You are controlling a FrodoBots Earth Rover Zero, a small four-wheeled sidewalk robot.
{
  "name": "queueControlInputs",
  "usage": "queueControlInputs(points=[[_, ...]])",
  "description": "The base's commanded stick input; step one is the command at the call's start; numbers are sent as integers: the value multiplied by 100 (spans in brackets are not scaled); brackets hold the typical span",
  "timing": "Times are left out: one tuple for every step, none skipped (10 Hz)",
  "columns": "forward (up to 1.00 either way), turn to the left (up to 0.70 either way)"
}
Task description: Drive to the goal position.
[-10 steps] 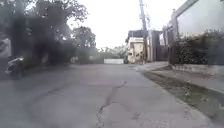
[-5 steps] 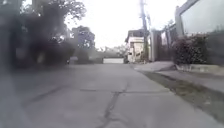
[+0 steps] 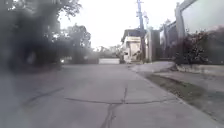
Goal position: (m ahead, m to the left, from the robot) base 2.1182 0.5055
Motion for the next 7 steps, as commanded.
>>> queueControlInputs(points=[[100, 0], [100, -5], [100, -13], [100, -22], [100, -31], [100, -39], [100, -40]])
